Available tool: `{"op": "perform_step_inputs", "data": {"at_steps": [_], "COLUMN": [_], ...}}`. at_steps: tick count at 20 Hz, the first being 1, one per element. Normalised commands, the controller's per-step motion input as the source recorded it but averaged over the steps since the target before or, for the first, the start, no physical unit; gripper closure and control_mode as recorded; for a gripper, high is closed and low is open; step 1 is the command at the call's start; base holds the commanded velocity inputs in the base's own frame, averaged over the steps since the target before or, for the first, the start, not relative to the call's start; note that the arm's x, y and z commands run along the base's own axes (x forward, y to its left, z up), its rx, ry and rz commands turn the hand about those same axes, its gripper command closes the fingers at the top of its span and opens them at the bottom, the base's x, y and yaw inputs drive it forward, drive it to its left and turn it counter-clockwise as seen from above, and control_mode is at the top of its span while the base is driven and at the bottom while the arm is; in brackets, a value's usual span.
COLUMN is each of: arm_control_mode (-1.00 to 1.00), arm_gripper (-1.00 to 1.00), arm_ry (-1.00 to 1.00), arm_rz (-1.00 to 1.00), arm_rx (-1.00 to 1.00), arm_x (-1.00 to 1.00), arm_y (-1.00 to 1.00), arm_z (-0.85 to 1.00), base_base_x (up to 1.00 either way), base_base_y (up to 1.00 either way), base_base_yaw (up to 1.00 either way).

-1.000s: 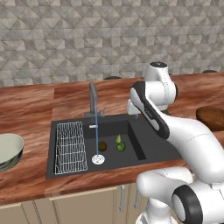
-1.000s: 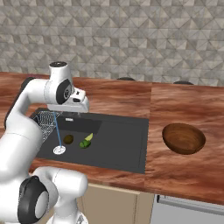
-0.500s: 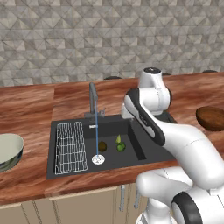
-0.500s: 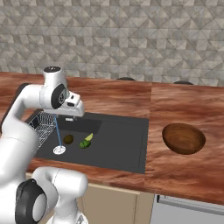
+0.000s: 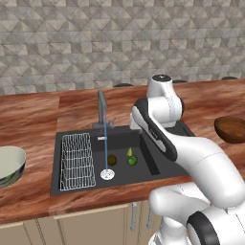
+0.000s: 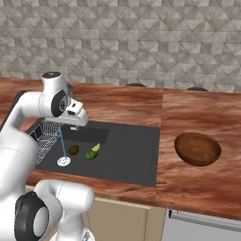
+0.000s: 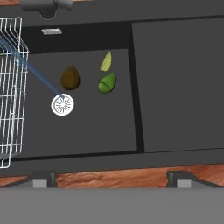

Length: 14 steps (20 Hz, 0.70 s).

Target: Pick the avocados from the sink and place them in one bowl. Place the lemon wedge in the other bowl. Then turn off the sink faucet.

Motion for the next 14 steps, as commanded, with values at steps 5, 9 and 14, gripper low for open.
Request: {"op": "perform_step_inputs", "data": {"at_steps": [5, 9, 14], "arm_control_mode": [-1.0, -1.0, -1.0], "arm_gripper": [-1.0, -1.0, -1.0], "arm_ry": [0.0, 0.0, 0.0], "arm_rz": [-0.15, -0.16, -0.14], "arm_rx": [0.0, 0.02, 0.03], "arm_x": [0.0, 0.0, 0.0], "arm_y": [0.0, 0.0, 0.0], "arm_z": [-0.09, -0.14, -0.21], "base_base_x": [0.0, 0.0, 0.0], "base_base_y": [0.0, 0.0, 0.0], "base_base_yaw": [0.0, 0.0, 0.0]}}
